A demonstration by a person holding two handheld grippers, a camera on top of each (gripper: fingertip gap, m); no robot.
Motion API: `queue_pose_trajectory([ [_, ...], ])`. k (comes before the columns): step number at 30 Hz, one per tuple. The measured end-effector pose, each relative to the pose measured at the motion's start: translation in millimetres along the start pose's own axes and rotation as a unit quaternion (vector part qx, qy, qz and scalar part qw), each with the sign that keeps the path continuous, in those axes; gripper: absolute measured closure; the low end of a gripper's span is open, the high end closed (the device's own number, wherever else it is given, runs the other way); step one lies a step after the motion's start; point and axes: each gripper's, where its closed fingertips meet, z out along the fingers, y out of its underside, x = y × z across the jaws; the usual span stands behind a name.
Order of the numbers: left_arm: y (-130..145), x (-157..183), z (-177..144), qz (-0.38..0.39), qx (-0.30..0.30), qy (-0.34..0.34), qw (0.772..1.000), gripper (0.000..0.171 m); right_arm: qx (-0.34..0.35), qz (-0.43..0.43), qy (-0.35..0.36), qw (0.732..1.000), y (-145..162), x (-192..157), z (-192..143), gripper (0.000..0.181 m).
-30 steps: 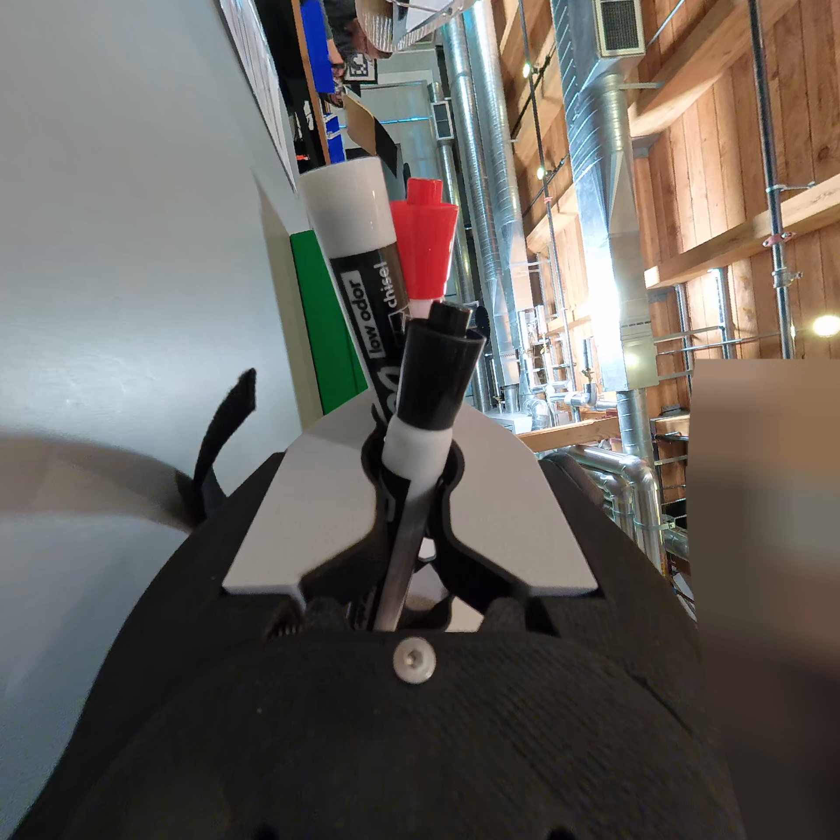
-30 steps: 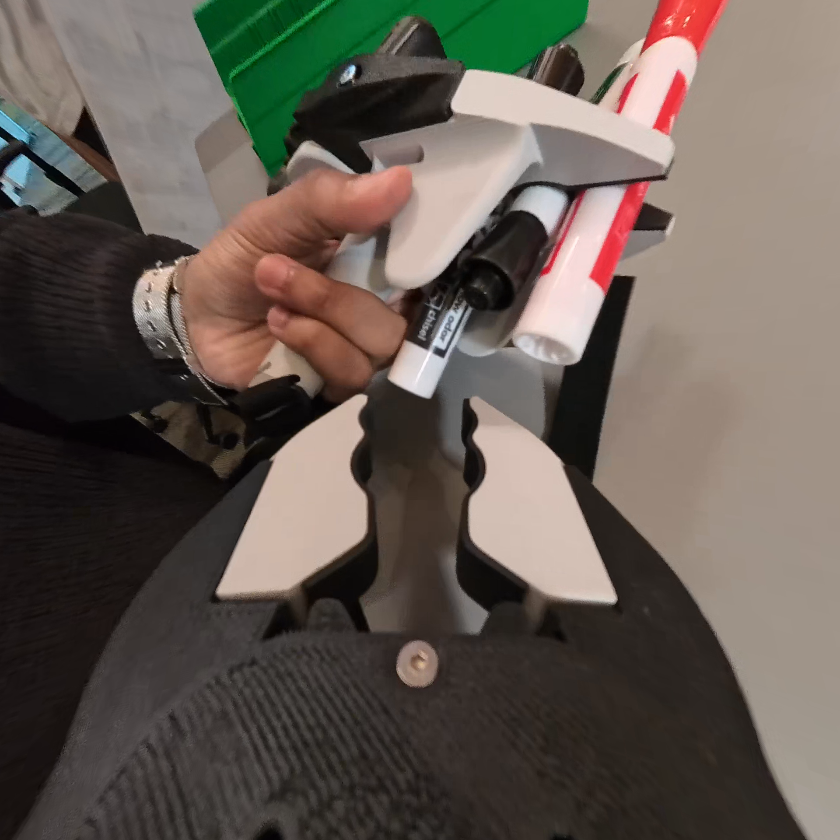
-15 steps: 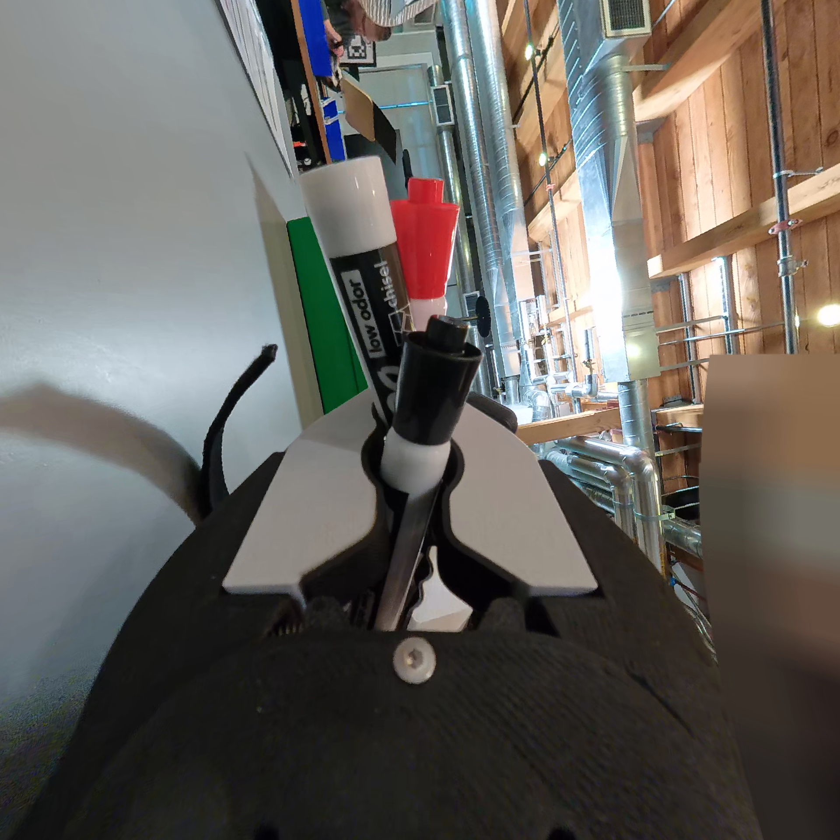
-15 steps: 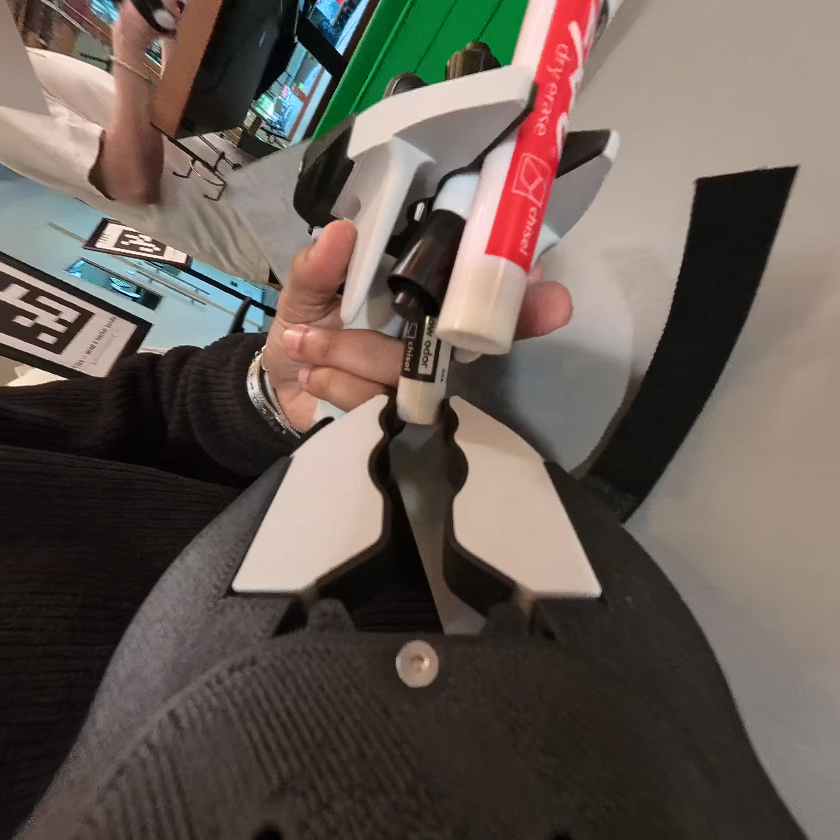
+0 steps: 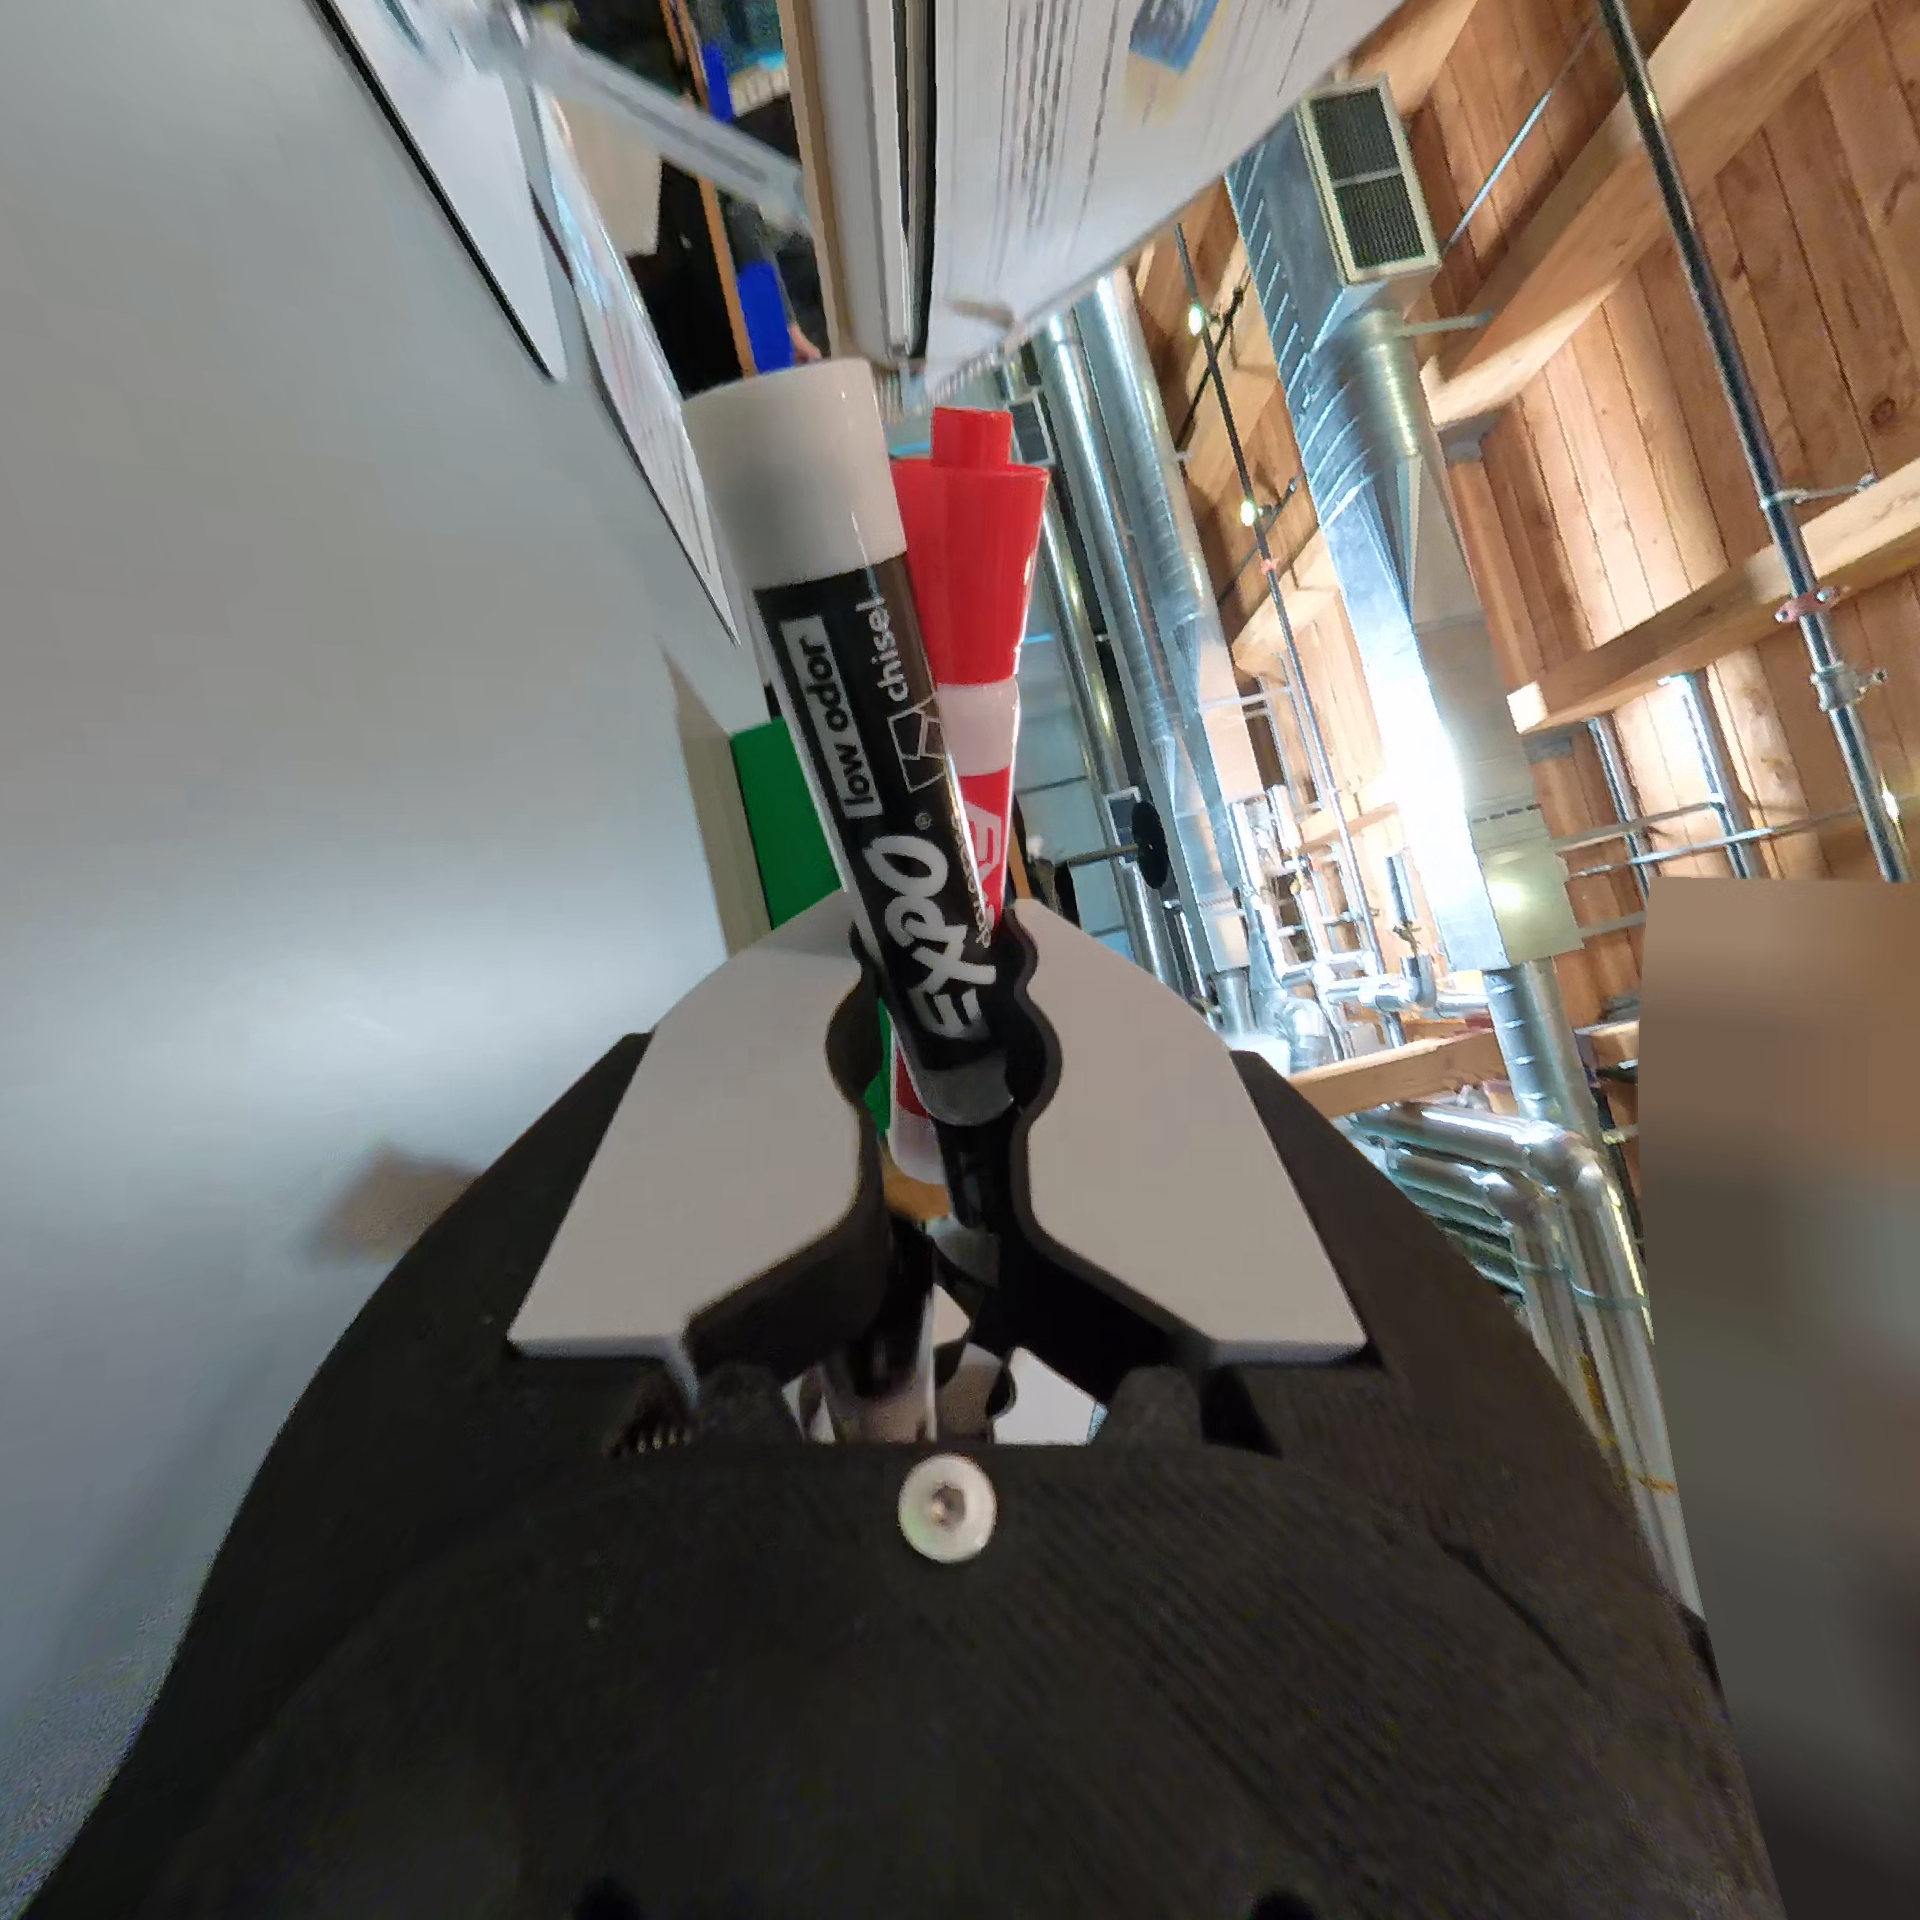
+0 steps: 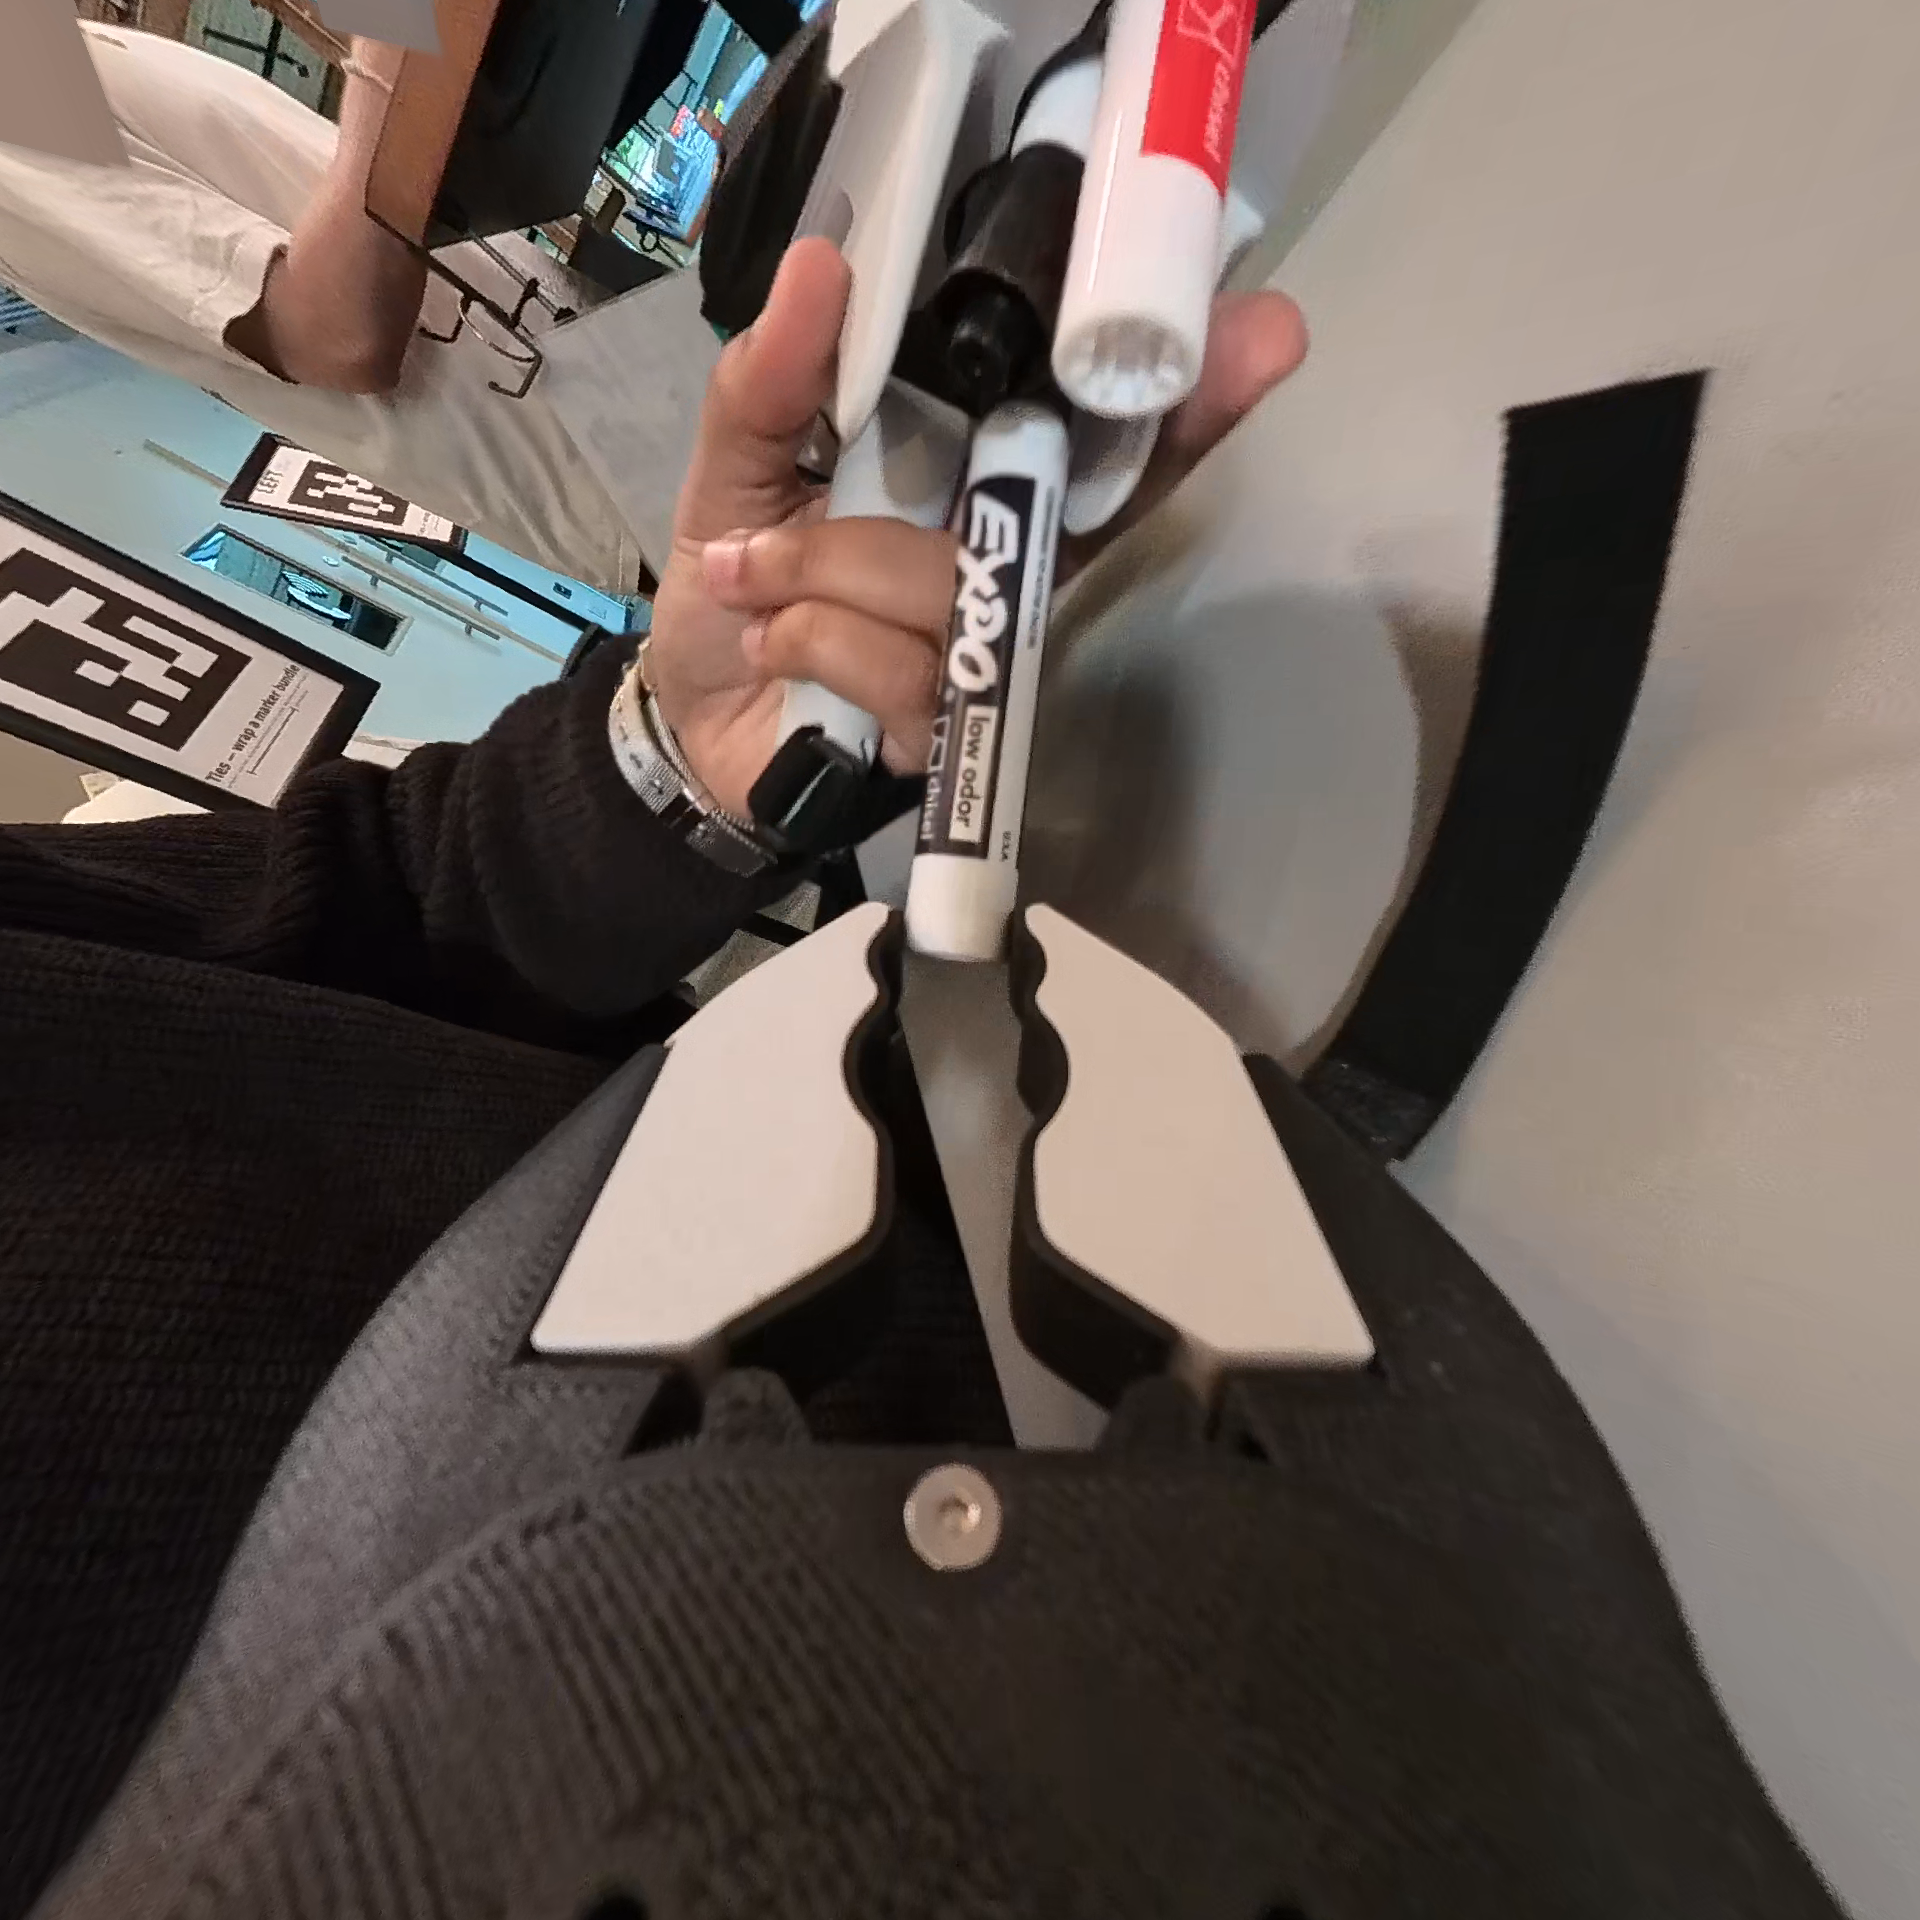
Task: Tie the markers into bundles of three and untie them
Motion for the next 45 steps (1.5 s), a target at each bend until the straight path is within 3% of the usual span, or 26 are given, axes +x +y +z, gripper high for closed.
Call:
queue_pose_trajectory([
  [5, -33, -5, -13, 0.023, 0.038, -0.018, 0.999, 0.152, 0.015, 0.015, -0.006, 1.0, -8, 4, -9, 0.161],
  [9, -40, -7, -16, 0.026, 0.045, -0.02, 0.998, 0.152, 0.039, 0.029, -0.013, 0.999, -18, 8, -18, 0.162],
  [25, -16, -18, -6, 0.056, -0.02, -0.061, 0.996, 0.151, 0.157, 0.071, -0.006, 0.985, -65, 40, -75, 0.162],
  [45, 9, -22, 2, 0.03, -0.073, -0.056, 0.995, 0.152, 0.222, 0.088, -0.059, 0.969, -84, 33, -94, 0.162],
])
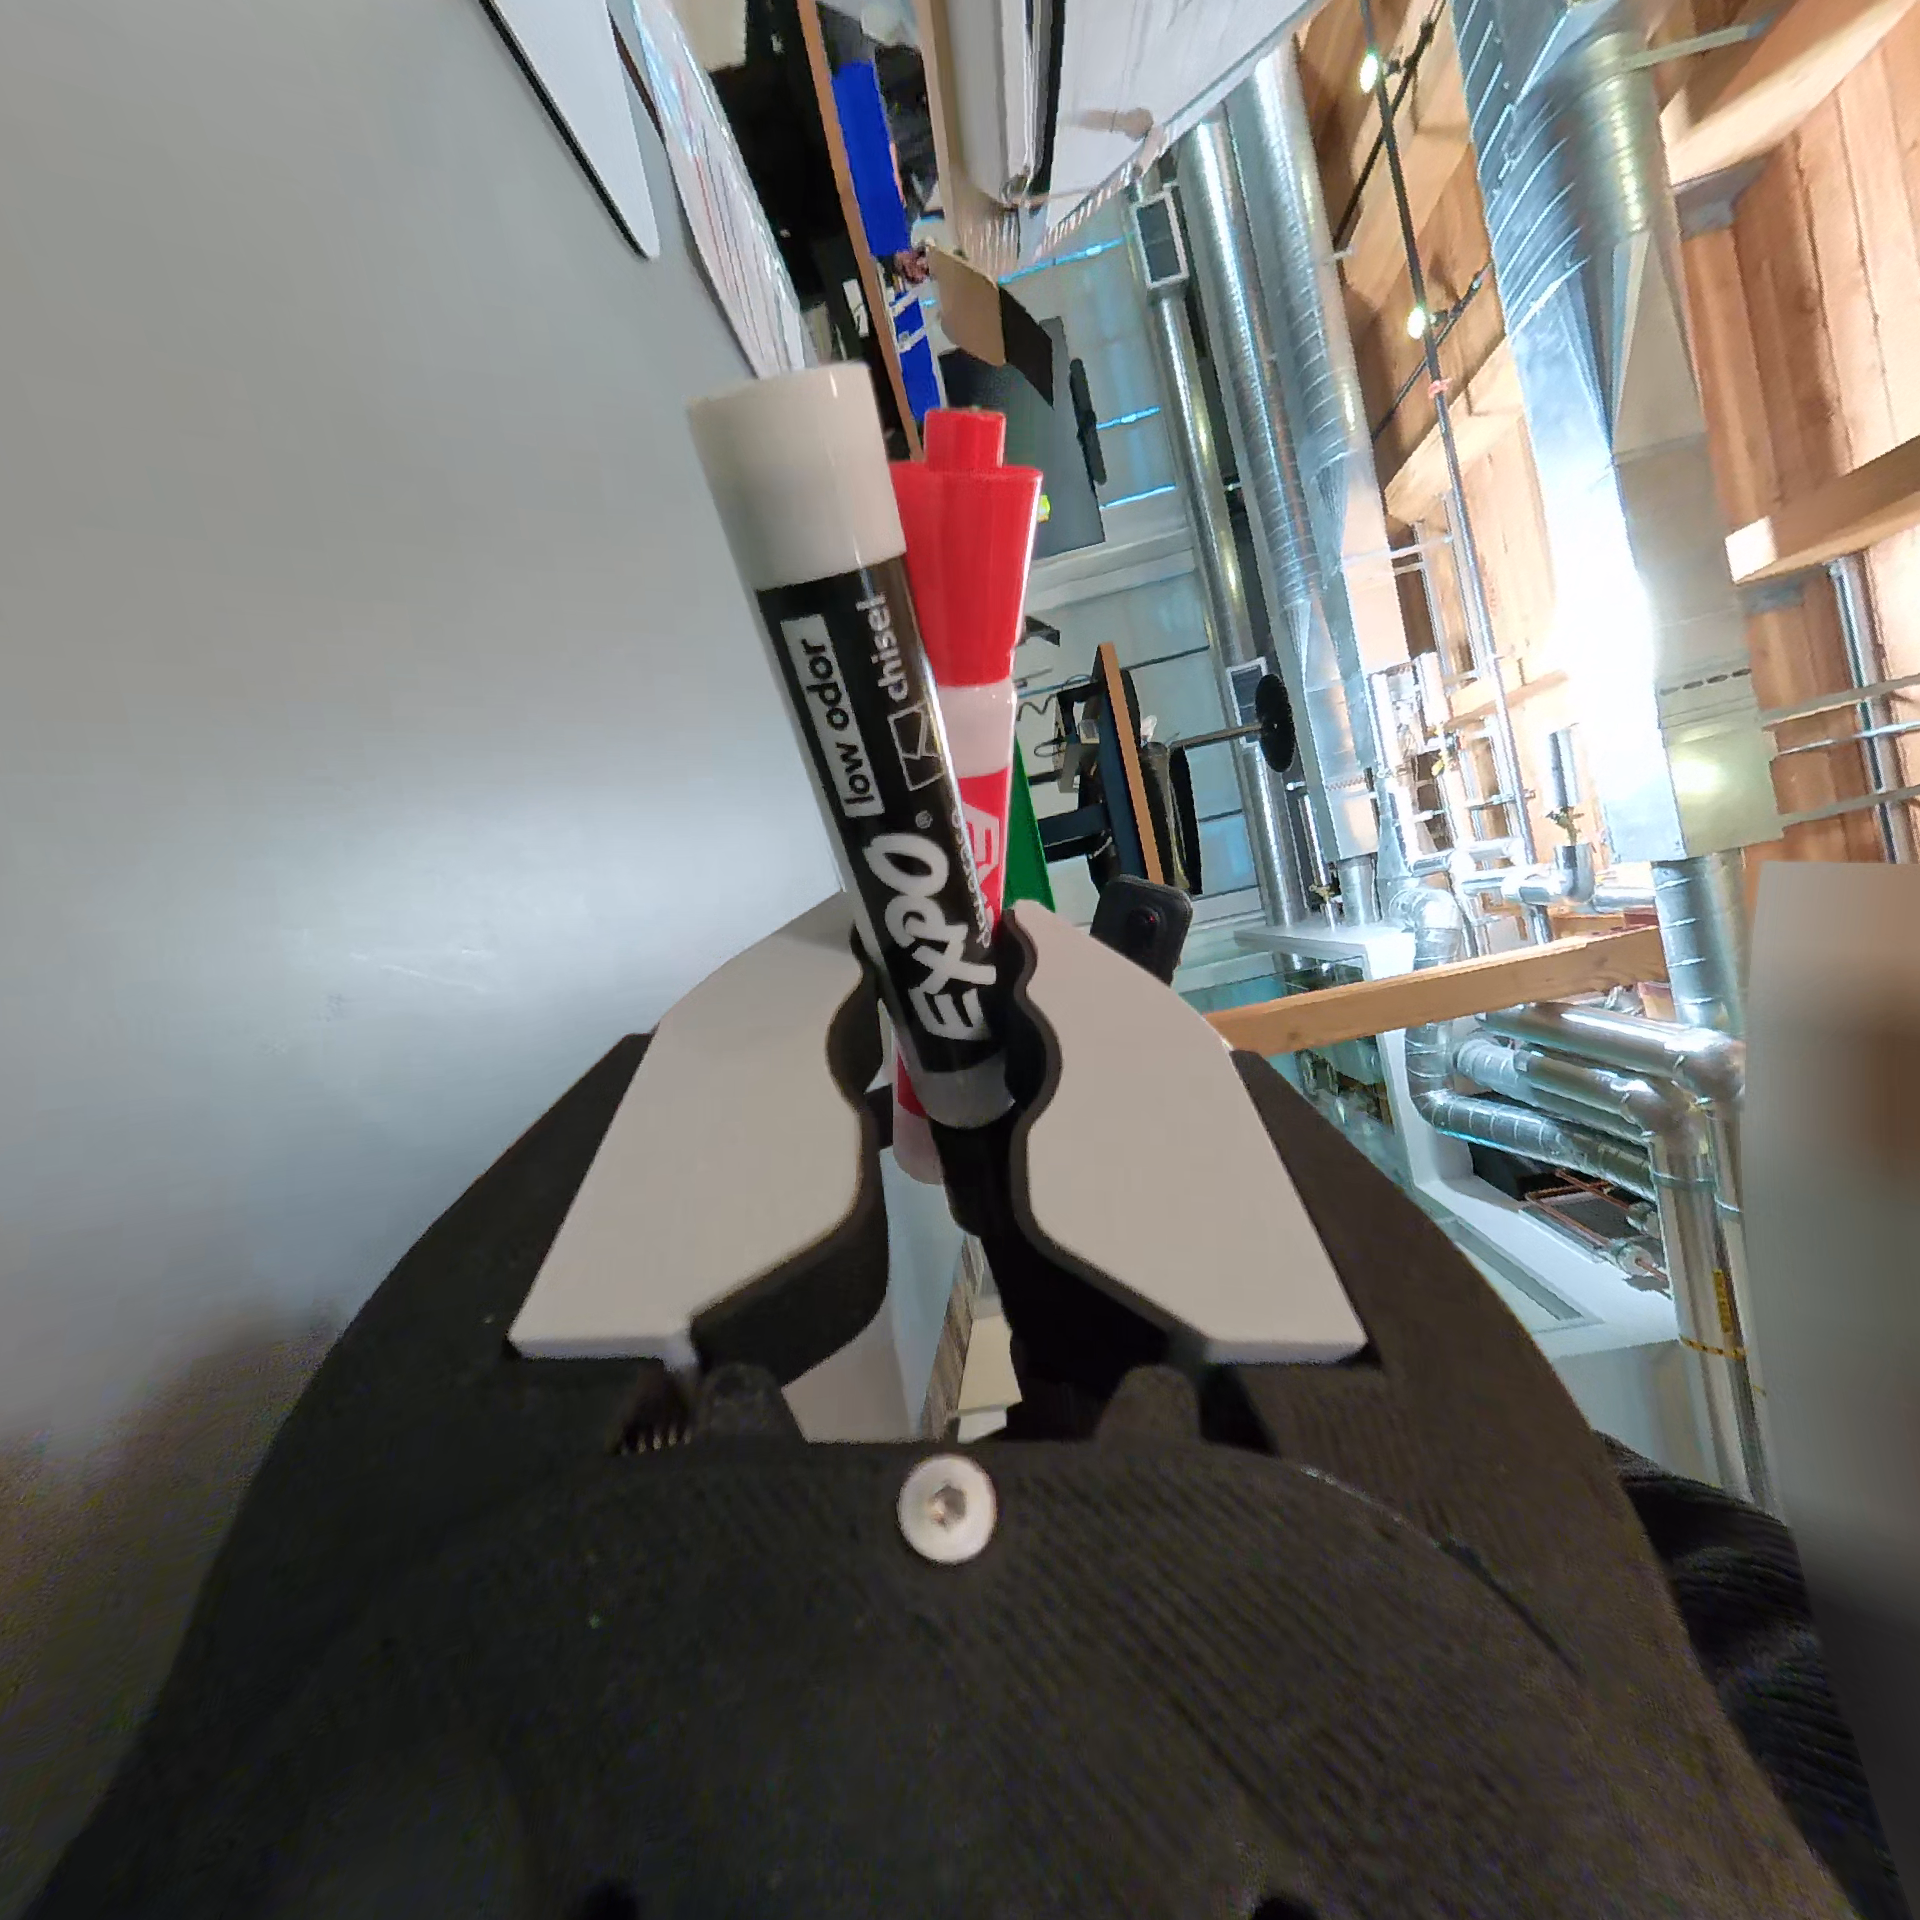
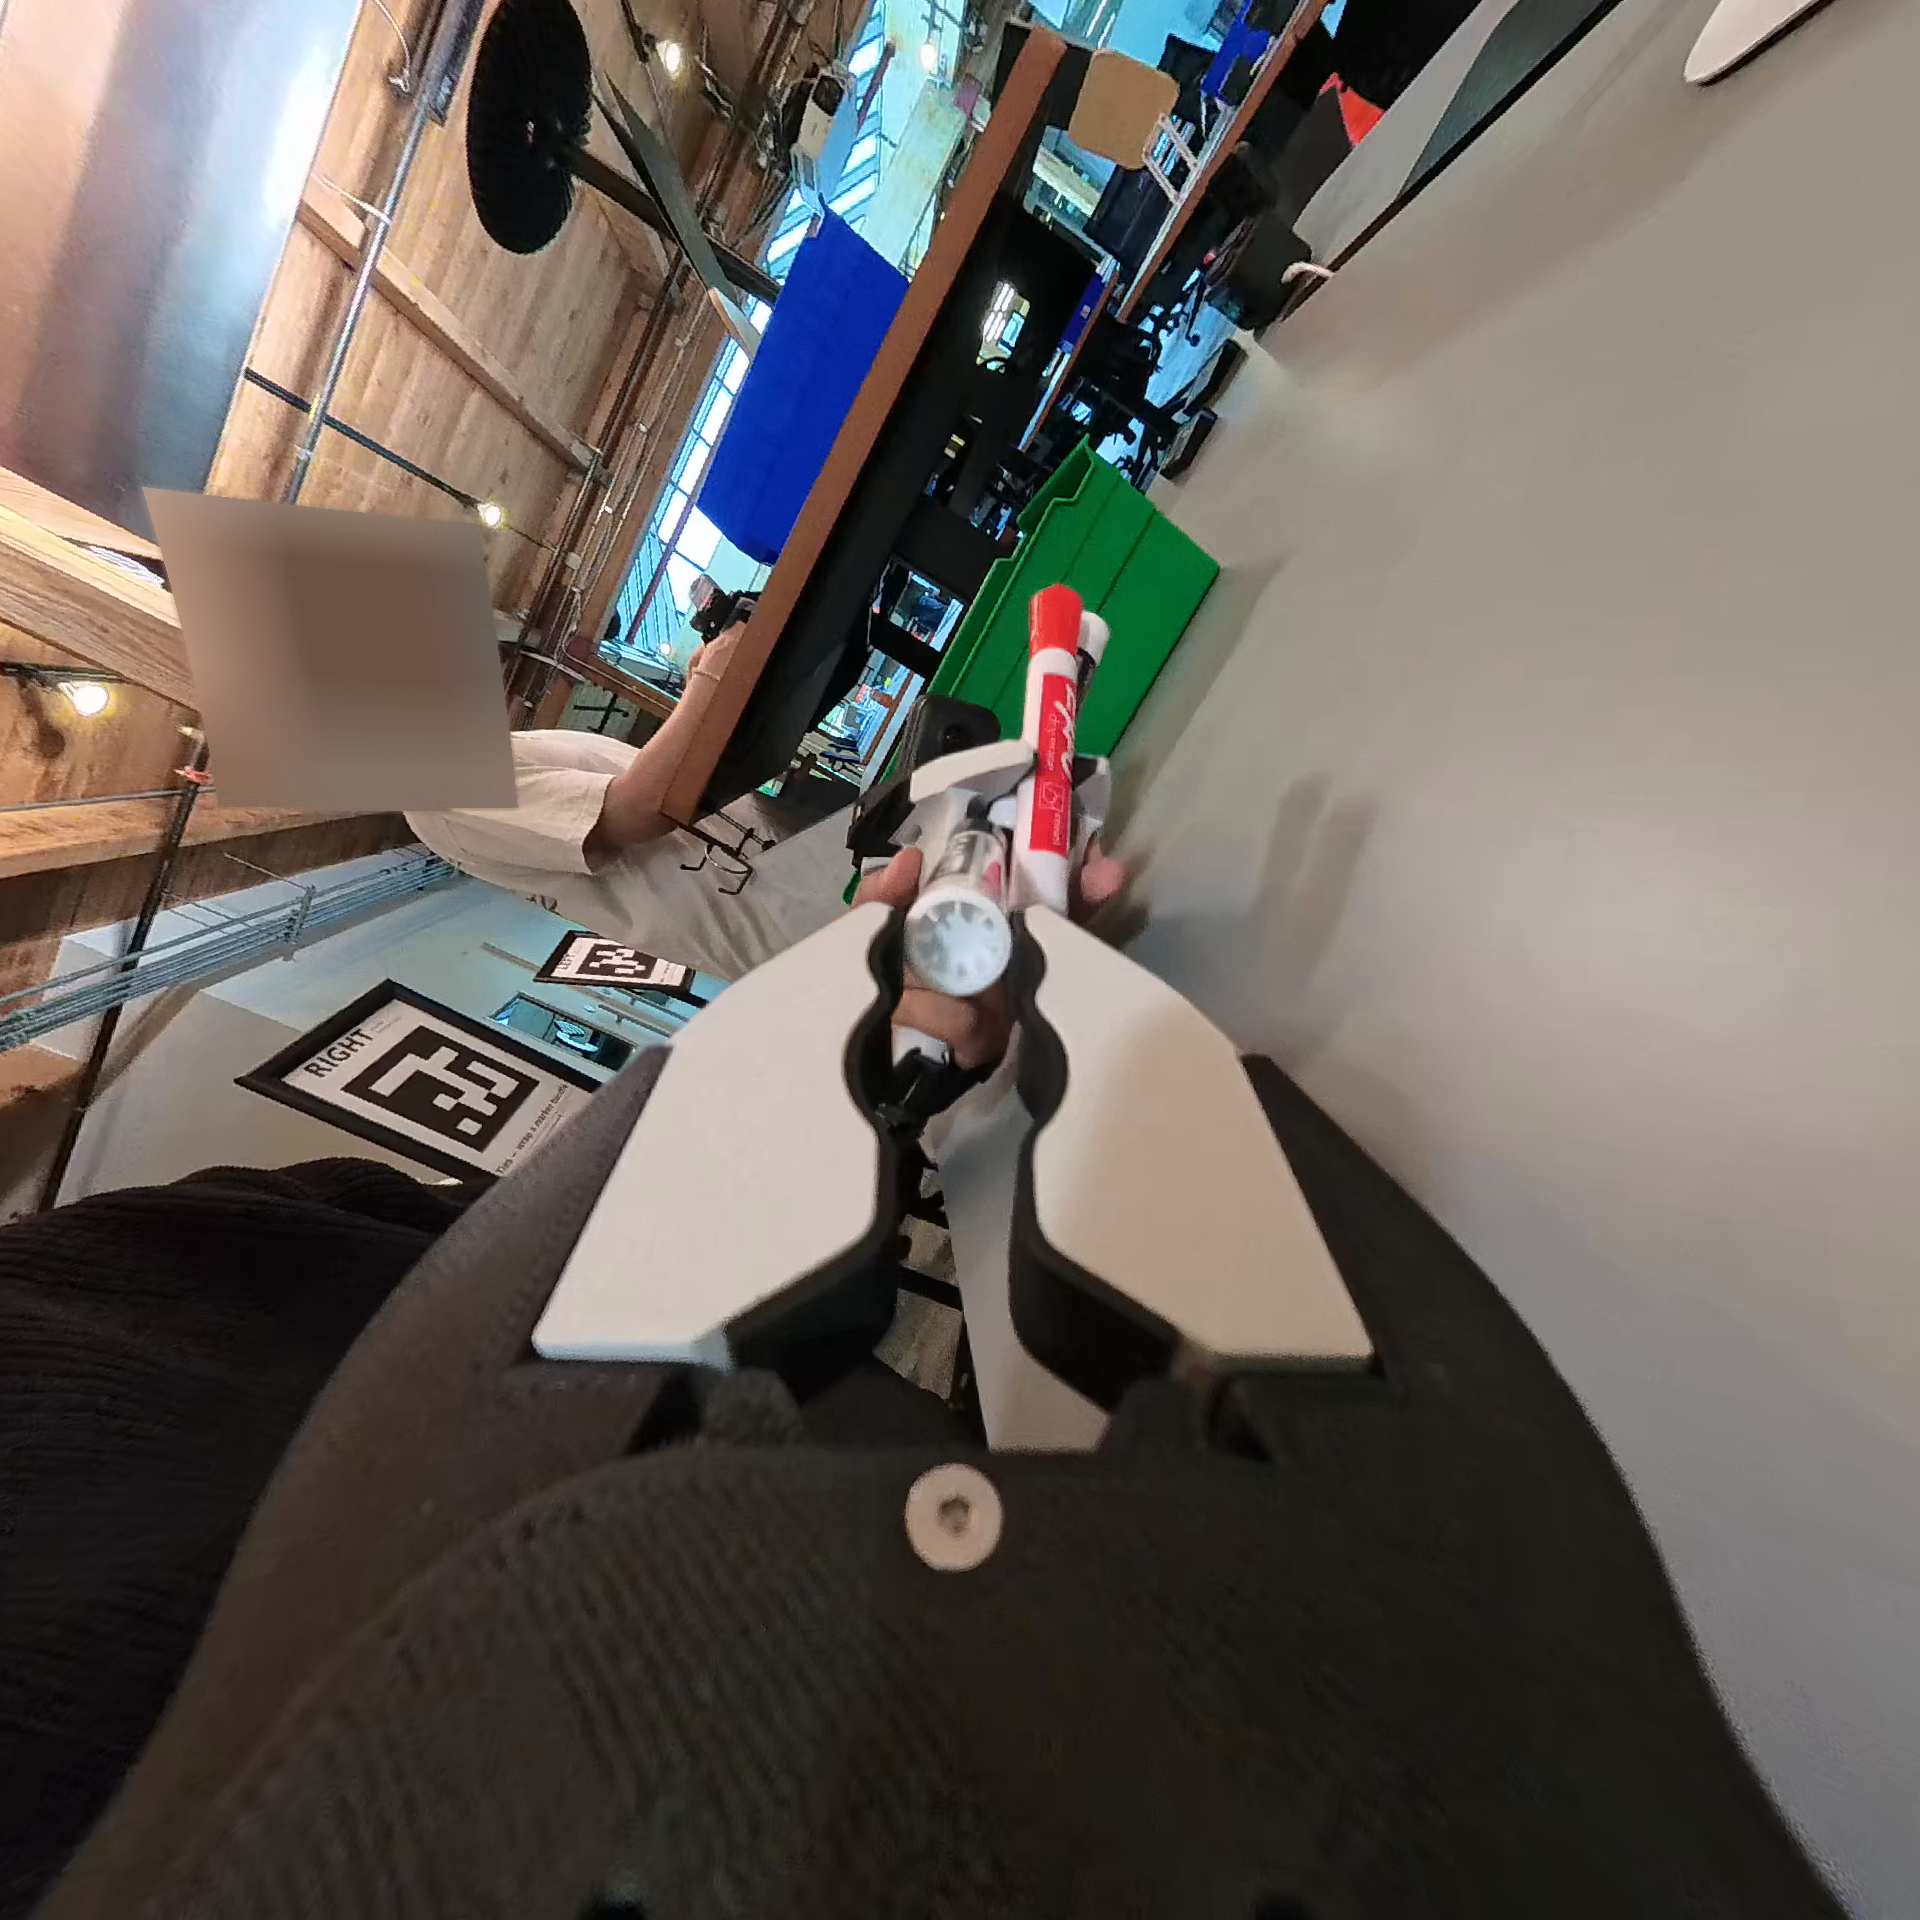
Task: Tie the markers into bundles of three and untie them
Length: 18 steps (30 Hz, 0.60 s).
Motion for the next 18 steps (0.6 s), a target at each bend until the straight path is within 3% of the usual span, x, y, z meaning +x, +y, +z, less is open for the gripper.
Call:
queue_pose_trajectory([
  [9, 23, 3, 8, -0.004, -0.06, 0.01, 0.998, 0.152, 0.04, 0.001, -0.006, 0.999, -17, 0, -11, 0.162],
  [18, 37, 6, 14, -0.005, -0.077, 0.017, 0.997, 0.152, 0.065, 0.017, -0.011, 0.998, -20, 2, -13, 0.162],
])
